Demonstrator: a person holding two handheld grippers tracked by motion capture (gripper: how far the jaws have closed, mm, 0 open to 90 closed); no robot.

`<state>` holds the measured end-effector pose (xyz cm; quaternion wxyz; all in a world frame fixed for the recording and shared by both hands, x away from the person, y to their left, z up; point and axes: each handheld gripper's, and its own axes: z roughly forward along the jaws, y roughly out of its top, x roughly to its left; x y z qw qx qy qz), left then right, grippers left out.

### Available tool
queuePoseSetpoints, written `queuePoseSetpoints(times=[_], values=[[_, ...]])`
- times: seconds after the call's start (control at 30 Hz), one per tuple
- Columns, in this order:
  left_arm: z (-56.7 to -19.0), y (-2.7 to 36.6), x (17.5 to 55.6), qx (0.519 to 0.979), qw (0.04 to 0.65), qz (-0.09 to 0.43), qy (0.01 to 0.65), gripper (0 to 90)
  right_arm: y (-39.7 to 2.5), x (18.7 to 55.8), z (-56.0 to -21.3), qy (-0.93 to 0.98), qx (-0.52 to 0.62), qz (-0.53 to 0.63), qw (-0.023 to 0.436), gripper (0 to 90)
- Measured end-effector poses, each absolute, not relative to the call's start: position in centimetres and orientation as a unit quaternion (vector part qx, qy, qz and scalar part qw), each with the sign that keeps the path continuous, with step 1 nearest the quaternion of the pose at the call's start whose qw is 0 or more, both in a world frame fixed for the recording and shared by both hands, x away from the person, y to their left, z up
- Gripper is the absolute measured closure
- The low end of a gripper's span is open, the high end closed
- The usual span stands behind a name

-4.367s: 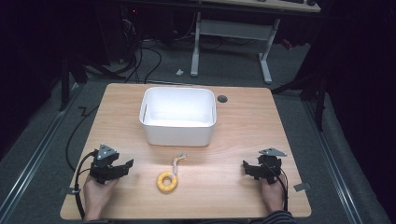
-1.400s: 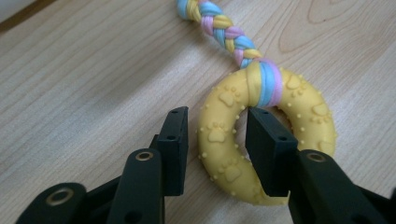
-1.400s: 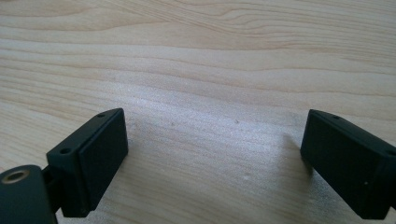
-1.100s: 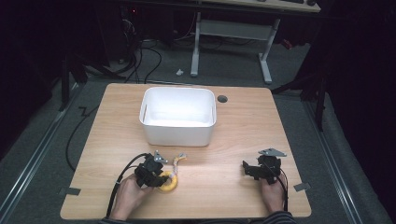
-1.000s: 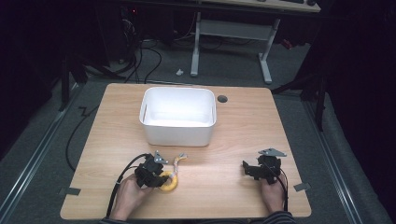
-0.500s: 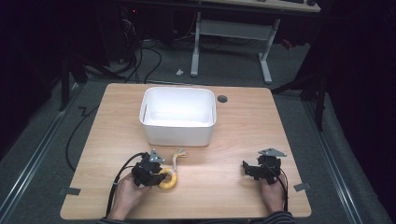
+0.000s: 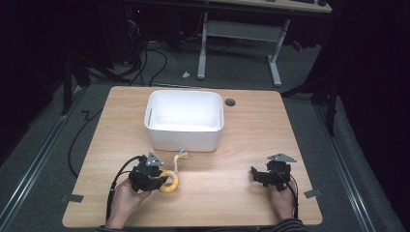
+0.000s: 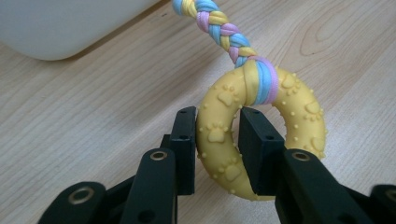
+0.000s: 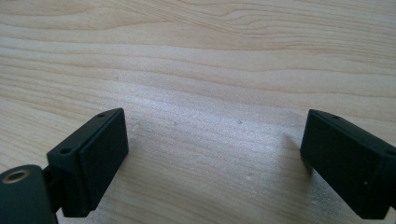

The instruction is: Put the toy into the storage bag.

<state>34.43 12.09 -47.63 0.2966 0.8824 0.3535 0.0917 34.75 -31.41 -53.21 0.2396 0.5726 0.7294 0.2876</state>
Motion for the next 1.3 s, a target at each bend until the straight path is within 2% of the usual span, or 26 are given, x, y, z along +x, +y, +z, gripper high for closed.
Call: queuePoseSetpoints(times=[0.77,1.3], values=[[-44.5,15.0,32.6,0.871,0.302,0.13,0.365,68.0,-31.4,34.7,-53.2,0.73,0.572,0.288,0.239,7.4],[-42.3,17.8,31.9,0.847,0.323,0.156,0.392,68.0,-31.4,34.8,-53.2,0.73,0.572,0.288,0.239,7.4]])
